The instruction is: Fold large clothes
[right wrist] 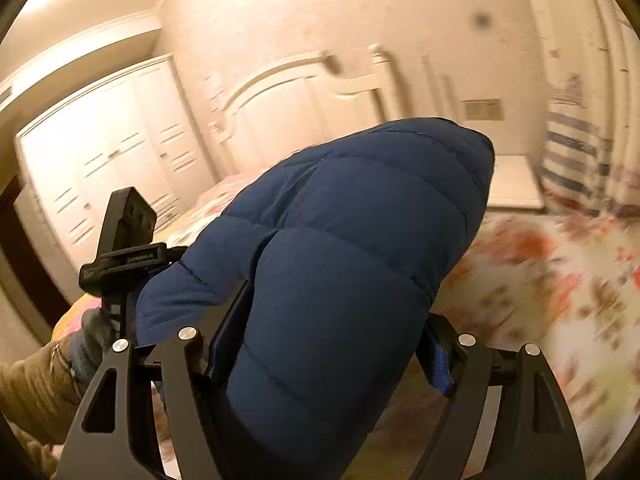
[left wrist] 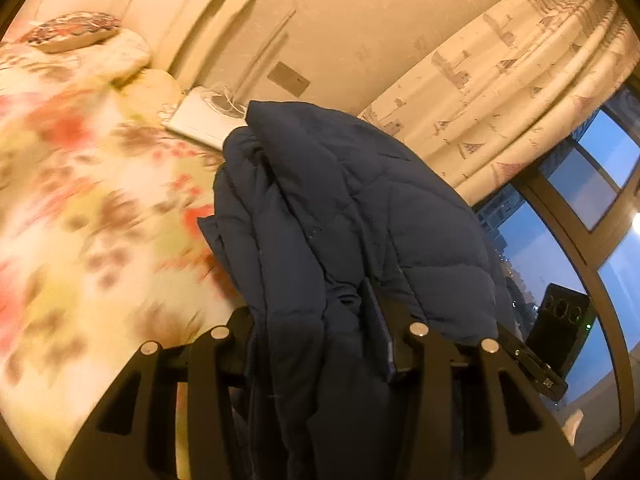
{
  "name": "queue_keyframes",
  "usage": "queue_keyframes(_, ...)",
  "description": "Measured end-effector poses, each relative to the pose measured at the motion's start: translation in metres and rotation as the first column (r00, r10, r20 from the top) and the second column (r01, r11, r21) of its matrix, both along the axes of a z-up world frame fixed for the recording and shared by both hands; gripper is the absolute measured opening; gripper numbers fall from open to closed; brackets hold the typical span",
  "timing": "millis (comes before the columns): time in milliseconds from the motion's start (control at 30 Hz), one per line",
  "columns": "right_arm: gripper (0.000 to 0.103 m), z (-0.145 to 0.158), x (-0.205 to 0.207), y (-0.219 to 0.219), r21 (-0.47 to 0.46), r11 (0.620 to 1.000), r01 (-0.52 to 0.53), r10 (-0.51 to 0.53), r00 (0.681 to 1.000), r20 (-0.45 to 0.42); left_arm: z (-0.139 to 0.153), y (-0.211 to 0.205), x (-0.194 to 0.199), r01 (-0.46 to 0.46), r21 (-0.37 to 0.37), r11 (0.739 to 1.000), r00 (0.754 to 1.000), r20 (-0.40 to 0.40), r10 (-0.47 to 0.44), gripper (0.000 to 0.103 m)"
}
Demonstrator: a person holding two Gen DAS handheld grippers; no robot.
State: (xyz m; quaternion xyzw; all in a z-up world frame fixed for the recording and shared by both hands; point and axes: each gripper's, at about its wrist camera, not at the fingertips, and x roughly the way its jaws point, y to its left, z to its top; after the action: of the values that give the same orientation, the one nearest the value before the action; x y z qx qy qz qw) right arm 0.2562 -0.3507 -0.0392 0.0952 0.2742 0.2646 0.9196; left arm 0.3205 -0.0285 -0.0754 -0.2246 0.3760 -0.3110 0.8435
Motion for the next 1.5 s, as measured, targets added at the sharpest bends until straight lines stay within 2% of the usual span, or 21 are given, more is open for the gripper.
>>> queue_keyframes(67,0.076,-0.009,0.026,-0.026,-0.005,0.999,0.031,-0.031,0.999,-0.038,-0.014,-0.023,0.026,-0.004,0.028,1.000,1.000,-0.028,0.005,0.044)
queue_keyframes(133,0.077,-0.043,0.059,-0.048,-0.005,0.996,0.087,-0.086,0.984,-0.158,-0.045,-0.048,0.048,-0.024,0.106,0.994,0.995,-0.091,0.034,0.045)
queue_keyframes(200,0.080,-0.080,0.071,-0.066,-0.021,0.993,0.120,-0.121,0.961,-0.247,-0.060,-0.051,0.048,-0.047,0.084,0.995,0.997,-0.065,0.052,0.052)
queue_keyframes(233,0.080,-0.087,0.068,-0.074,0.032,0.993,0.116,-0.106,0.969,-0.222,-0.063,-0.049,0.047,-0.053,0.064,0.997,0.996,-0.072,0.058,0.053)
queue_keyframes(300,0.081,-0.088,0.065,-0.074,0.050,0.992,0.119,-0.106,0.972,-0.212,-0.063,-0.046,0.043,-0.053,0.066,0.996,0.996,-0.074,0.058,0.053)
queue_keyframes(400,0.099,-0.083,0.067,-0.073,-0.016,0.984,0.178,-0.178,0.962,-0.206,-0.056,-0.045,0.034,-0.072,0.166,0.983,0.997,-0.019,0.076,0.062)
queue_keyframes(467,0.099,-0.079,0.060,-0.077,-0.011,0.978,0.206,-0.203,0.950,-0.238,-0.050,-0.045,0.029,-0.091,0.199,0.976,0.996,0.004,0.092,0.064)
queue_keyframes(533,0.099,-0.071,0.055,-0.087,-0.023,0.952,0.305,-0.301,0.922,-0.245,-0.043,-0.048,0.022,-0.114,0.239,0.964,0.993,0.046,0.106,0.067)
queue_keyframes(600,0.099,-0.048,0.036,-0.085,-0.062,0.887,0.458,-0.462,0.878,-0.126,-0.041,-0.052,0.017,-0.130,0.277,0.952,0.990,0.080,0.112,0.067)
queue_keyframes(633,0.099,-0.040,0.029,-0.076,-0.078,0.881,0.467,-0.472,0.878,-0.072,-0.040,-0.054,0.016,-0.139,0.296,0.945,0.989,0.094,0.116,0.067)
queue_keyframes(700,0.099,-0.026,0.027,-0.042,-0.184,0.881,0.436,-0.437,0.899,0.035,-0.037,-0.055,0.013,-0.155,0.321,0.934,0.986,0.114,0.124,0.068)
queue_keyframes(767,0.099,-0.024,0.027,0.004,-0.380,0.821,0.427,-0.400,0.904,0.152,-0.033,-0.056,0.009,-0.163,0.340,0.926,0.983,0.138,0.123,0.071)
queue_keyframes(833,0.099,-0.042,0.033,0.031,-0.479,0.799,0.363,-0.346,0.930,0.128,-0.031,-0.056,0.005,-0.175,0.357,0.918,0.980,0.153,0.128,0.075)
queue_keyframes(900,0.099,-0.067,0.038,0.038,-0.456,0.810,0.368,-0.371,0.925,0.088,-0.030,-0.054,0.003,-0.183,0.384,0.905,0.978,0.165,0.128,0.078)
queue_keyframes(967,0.099,-0.075,0.031,0.032,-0.405,0.828,0.387,-0.367,0.921,0.131,-0.031,-0.052,0.001,-0.176,0.396,0.901,0.978,0.172,0.115,0.083)
queue_keyframes(1067,0.099,-0.067,0.018,0.024,-0.379,0.841,0.386,-0.375,0.921,0.105,-0.031,-0.052,-0.001,-0.172,0.418,0.892,0.977,0.190,0.099,0.084)
queue_keyframes(1200,0.099,-0.053,-0.007,0.047,-0.393,0.845,0.363,-0.311,0.931,0.190,-0.025,-0.051,0.001,-0.191,0.453,0.871,0.971,0.216,0.101,0.091)
queue_keyframes(1267,0.099,-0.066,-0.009,0.069,-0.487,0.829,0.276,-0.235,0.961,0.145,-0.013,-0.050,0.001,-0.277,0.474,0.836,0.947,0.285,0.152,0.092)
queue_keyframes(1333,0.099,-0.070,-0.011,0.072,-0.506,0.815,0.284,-0.233,0.959,0.163,0.003,-0.049,0.004,-0.344,0.463,0.817,0.917,0.352,0.186,0.094)
queue_keyframes(1400,0.099,-0.067,-0.013,0.067,-0.467,0.838,0.283,-0.244,0.959,0.144,0.026,-0.057,0.019,-0.337,0.444,0.830,0.916,0.358,0.180,0.097)
queue_keyframes(1500,0.099,-0.070,-0.012,0.064,-0.442,0.849,0.289,-0.253,0.957,0.140,0.047,-0.087,0.054,-0.242,0.460,0.855,0.950,0.294,0.111,0.101)
